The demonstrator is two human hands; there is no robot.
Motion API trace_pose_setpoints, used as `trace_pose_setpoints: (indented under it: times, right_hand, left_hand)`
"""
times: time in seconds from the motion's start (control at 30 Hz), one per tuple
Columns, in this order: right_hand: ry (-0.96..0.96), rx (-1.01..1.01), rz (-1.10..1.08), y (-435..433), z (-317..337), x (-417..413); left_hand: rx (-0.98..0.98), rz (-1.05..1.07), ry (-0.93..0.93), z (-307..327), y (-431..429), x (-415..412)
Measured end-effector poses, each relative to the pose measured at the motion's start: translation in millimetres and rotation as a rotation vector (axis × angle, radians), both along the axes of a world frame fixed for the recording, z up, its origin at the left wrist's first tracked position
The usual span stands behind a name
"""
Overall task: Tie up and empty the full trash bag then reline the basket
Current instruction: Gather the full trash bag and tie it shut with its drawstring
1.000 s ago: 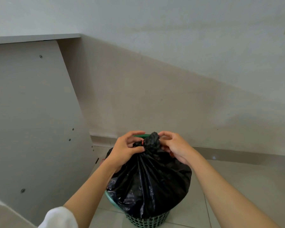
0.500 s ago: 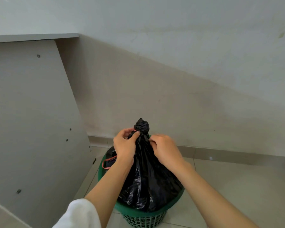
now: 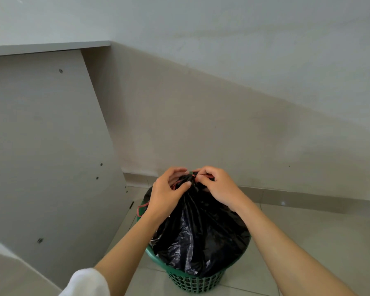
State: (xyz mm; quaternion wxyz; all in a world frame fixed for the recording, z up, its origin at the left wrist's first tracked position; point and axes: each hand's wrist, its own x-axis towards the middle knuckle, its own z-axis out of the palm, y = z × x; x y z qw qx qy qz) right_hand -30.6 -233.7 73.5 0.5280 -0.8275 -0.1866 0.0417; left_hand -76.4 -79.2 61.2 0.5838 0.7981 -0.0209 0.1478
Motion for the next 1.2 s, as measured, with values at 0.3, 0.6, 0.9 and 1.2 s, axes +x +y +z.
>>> trace_pose_setpoints:
  times: [0.3,0.6,0.9,1.2]
  right_hand:
    - [-0.115,-0.107,-0.002,5,2,-3]
    - [-0.263,-0.279,0.098,4,4,-8]
    - [-0.275,-0.092,-0.01,-7,3,-10]
    - [-0.129,0.082,-0.025,-10,-8,-10]
  left_hand:
    - [0.922,0.131,-0.135,4,49,-6]
    - [-0.017,-0.015,0.403,54,42,5]
    - [-0.506,0.076,0.198,35,-21,12]
    - [-0.141,0.048,0.192,19,-23,14]
